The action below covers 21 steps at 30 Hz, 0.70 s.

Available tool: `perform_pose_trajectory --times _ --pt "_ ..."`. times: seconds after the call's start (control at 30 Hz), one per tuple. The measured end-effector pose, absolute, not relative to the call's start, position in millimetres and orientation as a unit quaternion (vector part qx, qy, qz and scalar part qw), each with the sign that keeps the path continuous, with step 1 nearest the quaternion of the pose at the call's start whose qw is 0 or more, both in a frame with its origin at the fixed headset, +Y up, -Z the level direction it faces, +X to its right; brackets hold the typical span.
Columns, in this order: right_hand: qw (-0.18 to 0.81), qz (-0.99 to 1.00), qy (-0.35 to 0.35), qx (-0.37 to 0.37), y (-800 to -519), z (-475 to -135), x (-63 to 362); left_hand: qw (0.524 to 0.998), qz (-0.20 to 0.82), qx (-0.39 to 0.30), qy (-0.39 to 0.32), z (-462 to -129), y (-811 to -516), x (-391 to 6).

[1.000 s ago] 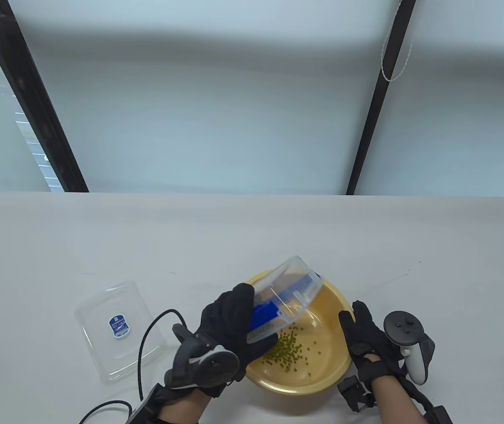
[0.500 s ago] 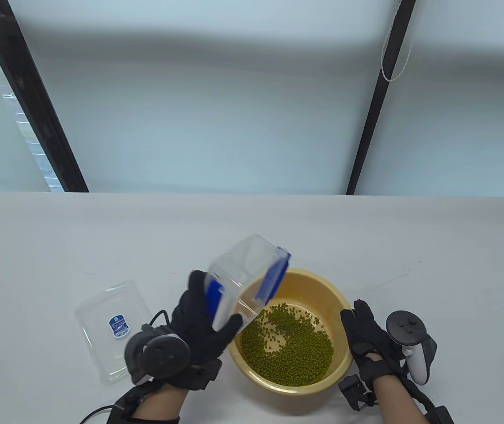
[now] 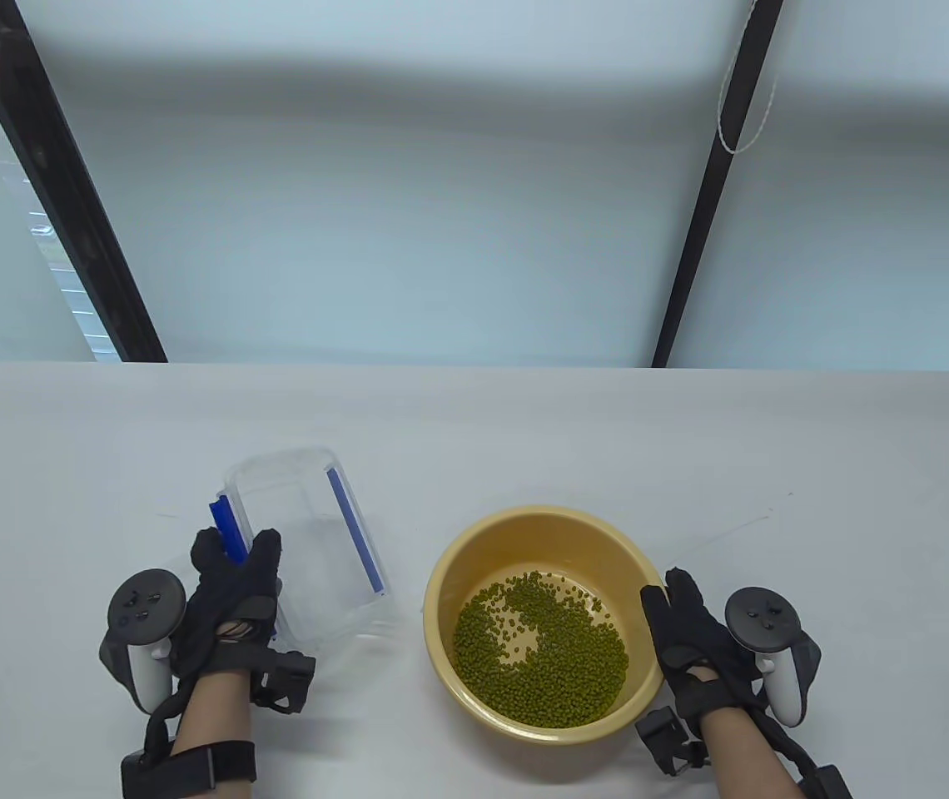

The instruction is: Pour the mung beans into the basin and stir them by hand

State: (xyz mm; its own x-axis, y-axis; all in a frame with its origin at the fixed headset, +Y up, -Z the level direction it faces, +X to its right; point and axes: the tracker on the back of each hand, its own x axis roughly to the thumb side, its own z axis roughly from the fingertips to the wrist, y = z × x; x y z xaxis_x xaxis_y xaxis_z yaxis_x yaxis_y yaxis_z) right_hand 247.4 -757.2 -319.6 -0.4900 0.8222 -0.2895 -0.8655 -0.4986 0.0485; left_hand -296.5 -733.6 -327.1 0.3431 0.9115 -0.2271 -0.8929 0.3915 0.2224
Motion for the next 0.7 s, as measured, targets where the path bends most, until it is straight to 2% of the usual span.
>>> perform_pose_trajectory --times 0.23,0.4,0.57,0.7 --pt "0.489 0.859 0.1 -0.112 -757 -320 247 0.885 0.404 0.004 0.23 -337 -744 -286" --pt "0.488 0.86 0.103 -0.111 -758 -320 246 0.879 0.402 -0.026 0.255 -344 -759 -286" --pt "0.491 0.858 0.102 -0.111 -758 -320 246 0.885 0.395 -0.019 0.244 -345 -760 -289" --pt "0.496 0.855 0.1 -0.114 -758 -320 247 0.907 0.362 0.014 0.216 -339 -738 -288"
